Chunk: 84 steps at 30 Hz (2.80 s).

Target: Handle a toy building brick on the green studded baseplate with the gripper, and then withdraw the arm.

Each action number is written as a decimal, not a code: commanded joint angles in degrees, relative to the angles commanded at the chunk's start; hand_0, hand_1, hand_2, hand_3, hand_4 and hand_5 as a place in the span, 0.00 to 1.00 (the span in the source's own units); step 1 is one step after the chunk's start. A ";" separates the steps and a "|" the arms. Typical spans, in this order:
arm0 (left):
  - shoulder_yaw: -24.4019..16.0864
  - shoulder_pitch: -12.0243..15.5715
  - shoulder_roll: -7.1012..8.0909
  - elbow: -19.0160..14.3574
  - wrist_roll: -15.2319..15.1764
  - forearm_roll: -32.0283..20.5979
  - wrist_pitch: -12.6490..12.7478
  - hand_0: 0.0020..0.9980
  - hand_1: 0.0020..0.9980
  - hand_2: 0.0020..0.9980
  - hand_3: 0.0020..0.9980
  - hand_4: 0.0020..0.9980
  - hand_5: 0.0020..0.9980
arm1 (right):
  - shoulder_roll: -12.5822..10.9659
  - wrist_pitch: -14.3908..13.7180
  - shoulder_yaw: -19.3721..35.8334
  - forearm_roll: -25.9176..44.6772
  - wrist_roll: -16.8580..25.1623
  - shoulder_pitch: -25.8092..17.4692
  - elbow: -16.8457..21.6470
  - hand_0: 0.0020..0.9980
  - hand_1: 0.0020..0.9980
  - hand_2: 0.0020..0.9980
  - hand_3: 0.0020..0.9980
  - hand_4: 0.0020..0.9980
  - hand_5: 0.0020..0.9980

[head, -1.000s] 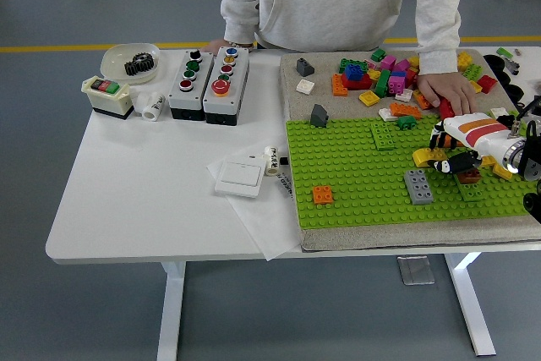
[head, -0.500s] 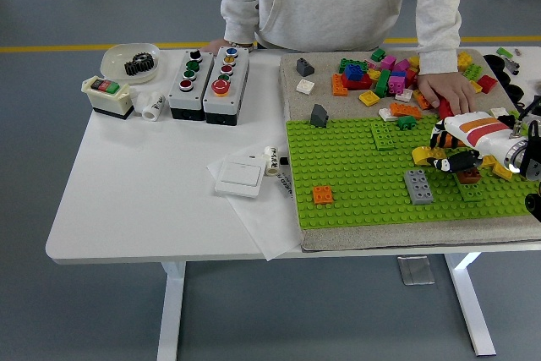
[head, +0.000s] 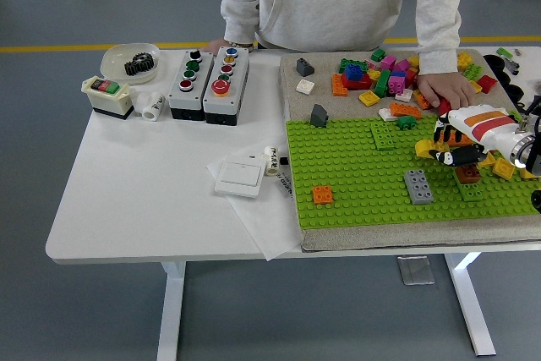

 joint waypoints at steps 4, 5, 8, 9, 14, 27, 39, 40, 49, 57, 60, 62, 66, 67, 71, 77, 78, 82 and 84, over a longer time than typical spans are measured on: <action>0.11 0.00 -0.02 0.04 -0.09 -0.22 0.04 0.81 0.82 0.80 0.65 0.71 0.61 | -1.26 -0.31 1.61 -1.82 0.14 -0.63 2.28 0.31 0.42 0.49 0.50 0.67 0.37; 0.14 0.00 -0.02 0.05 -0.11 -0.27 0.04 0.81 0.82 0.80 0.65 0.71 0.61 | -1.71 -0.43 2.07 -2.39 0.19 -0.87 3.19 0.31 0.42 0.49 0.50 0.67 0.37; 0.13 0.02 -0.04 0.09 -0.14 -0.32 0.04 0.81 0.82 0.80 0.65 0.71 0.61 | -3.29 -1.02 3.43 -4.21 0.43 -1.80 6.01 0.31 0.42 0.50 0.50 0.67 0.36; 0.10 0.04 -0.04 0.10 -0.14 -0.30 0.04 0.81 0.82 0.80 0.65 0.71 0.61 | -3.66 -1.15 3.76 -4.69 0.48 -2.03 6.86 0.31 0.42 0.50 0.50 0.67 0.36; 0.06 0.11 -0.09 0.17 -0.19 -0.27 0.05 0.81 0.82 0.80 0.65 0.71 0.61 | -6.84 -2.58 6.33 -7.96 0.99 -4.15 12.35 0.32 0.43 0.50 0.50 0.66 0.36; -0.23 0.29 -0.25 0.33 -0.30 0.03 0.03 0.81 0.82 0.80 0.65 0.71 0.61 | -13.67 -7.30 9.27 -10.16 3.66 -10.36 21.49 0.33 0.44 0.51 0.50 0.66 0.36; -0.44 0.33 -0.41 0.37 -0.12 0.64 -0.17 0.80 0.82 0.80 0.65 0.71 0.62 | -16.37 -9.51 9.86 -10.58 5.55 -13.68 23.37 0.33 0.44 0.51 0.51 0.66 0.35; -0.42 0.34 -0.42 0.38 -0.10 0.62 -0.18 0.80 0.82 0.80 0.65 0.71 0.62 | -16.64 -9.61 9.93 -10.64 5.58 -14.03 23.73 0.33 0.44 0.51 0.51 0.66 0.35; -0.53 0.38 -0.44 0.38 0.05 0.85 -0.26 0.80 0.82 0.80 0.65 0.71 0.61 | -17.74 -11.53 9.69 -9.67 7.01 -16.37 23.53 0.33 0.44 0.51 0.51 0.66 0.35; -0.30 0.49 -0.59 0.32 0.28 0.88 -0.43 0.80 0.82 0.80 0.65 0.71 0.61 | -16.41 -16.01 9.68 -9.43 10.18 -17.61 18.74 0.32 0.45 0.51 0.51 0.66 0.34; -0.22 0.57 -0.66 0.32 0.34 0.85 -0.51 0.80 0.82 0.80 0.65 0.71 0.61 | -15.87 -18.29 9.84 -9.44 11.65 -17.90 17.06 0.32 0.45 0.51 0.51 0.66 0.34; -0.24 0.65 -0.69 0.31 0.41 0.91 -0.58 0.80 0.82 0.80 0.65 0.71 0.62 | -15.62 -19.55 10.11 -9.49 12.30 -18.26 16.43 0.32 0.45 0.52 0.50 0.66 0.33; -0.27 0.77 -0.71 0.28 0.54 1.10 -0.66 0.80 0.82 0.80 0.65 0.71 0.62 | -15.21 -21.13 10.51 -9.51 13.01 -18.93 15.77 0.32 0.45 0.52 0.50 0.66 0.33; -0.29 0.80 -0.71 0.28 0.59 1.20 -0.69 0.80 0.82 0.80 0.65 0.71 0.62 | -15.06 -21.35 10.59 -9.50 13.10 -19.10 15.56 0.32 0.45 0.52 0.50 0.66 0.33; -0.37 0.84 -0.72 0.25 0.77 1.51 -0.82 0.80 0.82 0.80 0.64 0.71 0.62 | -14.46 -21.98 10.80 -9.51 13.51 -19.84 14.58 0.33 0.45 0.52 0.51 0.66 0.33; -0.56 0.95 -0.80 0.20 1.01 2.02 -0.93 0.80 0.82 0.80 0.64 0.71 0.62 | -13.79 -23.77 11.19 -8.51 14.87 -20.20 12.83 0.34 0.46 0.52 0.51 0.66 0.32; -0.57 0.96 -0.80 0.20 1.03 2.06 -0.95 0.80 0.82 0.80 0.64 0.71 0.62 | -13.72 -23.98 11.22 -8.42 14.98 -20.23 12.64 0.34 0.46 0.52 0.51 0.66 0.32; -0.67 1.02 -0.84 0.18 1.18 2.33 -1.04 0.79 0.82 0.80 0.64 0.71 0.62 | -13.21 -24.46 11.53 -7.87 15.40 -20.63 11.45 0.34 0.46 0.52 0.51 0.65 0.32; -0.58 0.99 -0.82 0.16 1.25 2.35 -1.11 0.79 0.82 0.80 0.64 0.71 0.62 | -12.87 -24.46 11.62 -7.80 15.53 -20.83 10.87 0.34 0.46 0.52 0.51 0.65 0.32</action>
